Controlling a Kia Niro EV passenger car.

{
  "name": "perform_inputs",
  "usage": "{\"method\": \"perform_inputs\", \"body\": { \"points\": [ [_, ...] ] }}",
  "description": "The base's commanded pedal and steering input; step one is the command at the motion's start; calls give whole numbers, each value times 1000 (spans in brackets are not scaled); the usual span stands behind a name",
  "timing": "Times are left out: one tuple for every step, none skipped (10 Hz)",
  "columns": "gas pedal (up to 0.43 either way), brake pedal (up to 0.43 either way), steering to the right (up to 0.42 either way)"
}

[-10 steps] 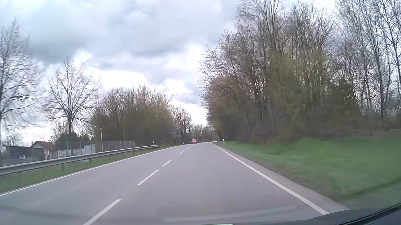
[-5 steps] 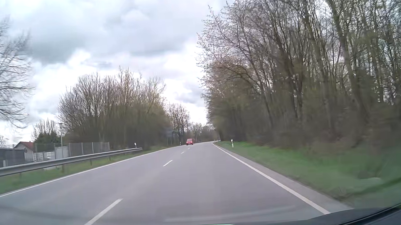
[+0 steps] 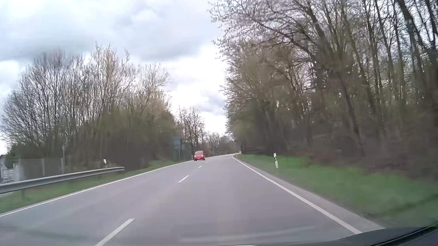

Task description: Follow the waypoints while adhering to traffic rules and regulations

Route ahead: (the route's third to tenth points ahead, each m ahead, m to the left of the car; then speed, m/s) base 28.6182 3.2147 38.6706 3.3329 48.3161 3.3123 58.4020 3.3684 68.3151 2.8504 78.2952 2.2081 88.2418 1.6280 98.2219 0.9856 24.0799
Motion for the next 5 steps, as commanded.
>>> {"method": "perform_inputs", "body": {
  "points": [
    [240, 0, 3],
    [240, 0, 3],
    [240, 0, 3],
    [240, 0, 3],
    [240, 0, 3]
  ]
}}
